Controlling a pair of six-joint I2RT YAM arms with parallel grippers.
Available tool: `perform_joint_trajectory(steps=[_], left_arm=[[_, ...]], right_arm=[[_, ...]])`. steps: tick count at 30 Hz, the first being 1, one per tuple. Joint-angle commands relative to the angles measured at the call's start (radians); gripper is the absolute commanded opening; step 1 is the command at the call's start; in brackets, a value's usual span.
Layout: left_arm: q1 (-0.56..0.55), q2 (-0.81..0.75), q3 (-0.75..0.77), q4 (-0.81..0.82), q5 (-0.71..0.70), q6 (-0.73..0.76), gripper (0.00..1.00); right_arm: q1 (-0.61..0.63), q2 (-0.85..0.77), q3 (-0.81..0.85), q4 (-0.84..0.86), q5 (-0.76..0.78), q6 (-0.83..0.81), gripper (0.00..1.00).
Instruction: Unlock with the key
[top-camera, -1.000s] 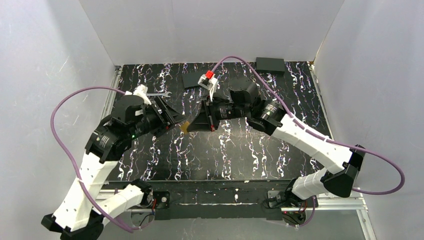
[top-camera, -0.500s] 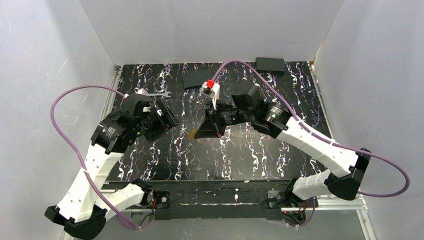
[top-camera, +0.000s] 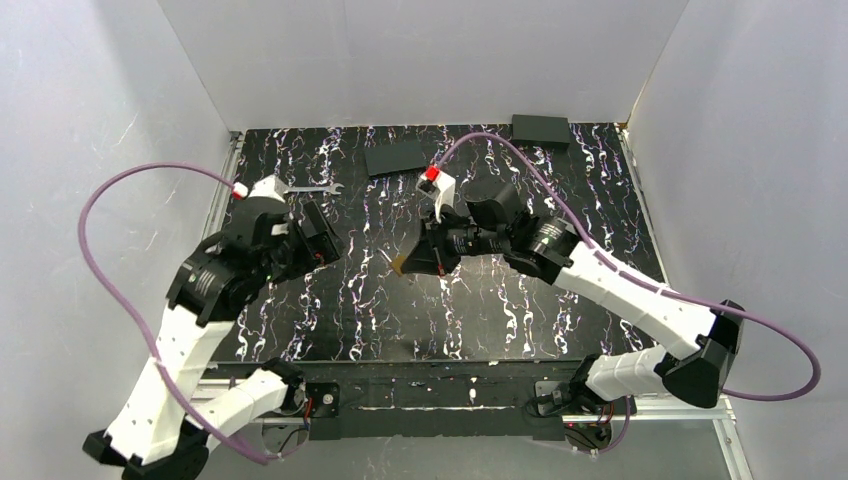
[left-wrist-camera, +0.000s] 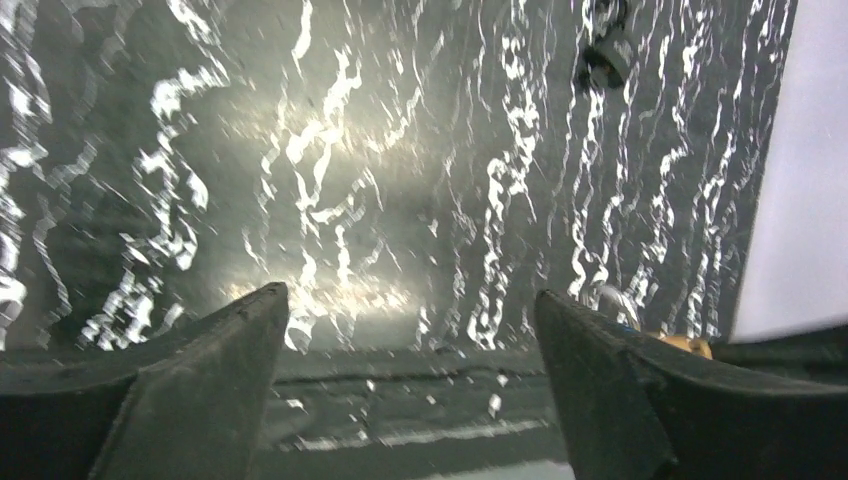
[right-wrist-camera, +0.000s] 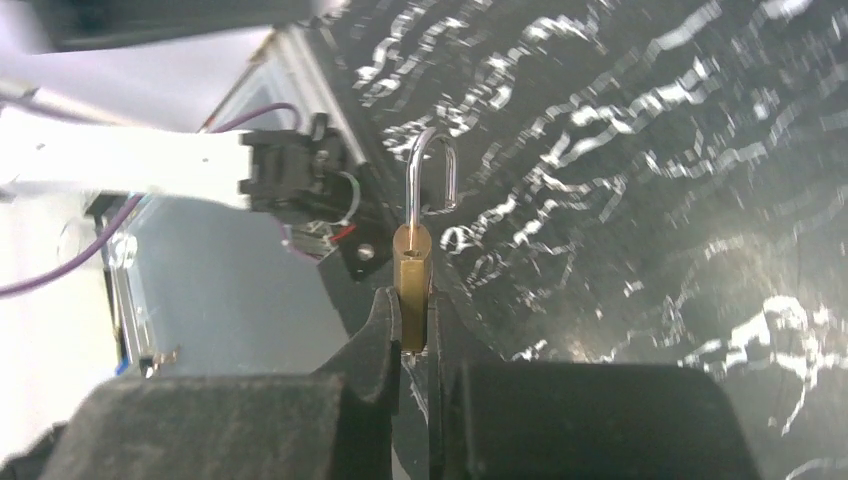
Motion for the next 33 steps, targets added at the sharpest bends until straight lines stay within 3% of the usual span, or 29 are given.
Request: perform_joint_trajectory(steps=[1, 9, 19, 33], left_arm=[[0.005, -0.129, -0.067, 0.033, -0.185, 0.191, 0.98], [0.005, -0.289, -0.308, 0.178, -0.22, 0.344, 0.98], [0.005, -0.409, -0.533, 0.319, -0.194, 0.395, 0.98], [0.005, -0.453, -0.572, 0.395, -0.14, 0.431, 0.98]], right_arm=[[-0.073, 0.003, -0.113, 0.153, 0.079, 0.147, 0.01], [-0.186, 0.099, -0.27, 0.364, 0.057, 0.332, 0.01], [-0.257, 0.377, -0.232, 0.527, -0.007, 0.397, 0.01], [-0.334, 0.67, -0.089, 0.57, -0.032, 0.373, 0.01]])
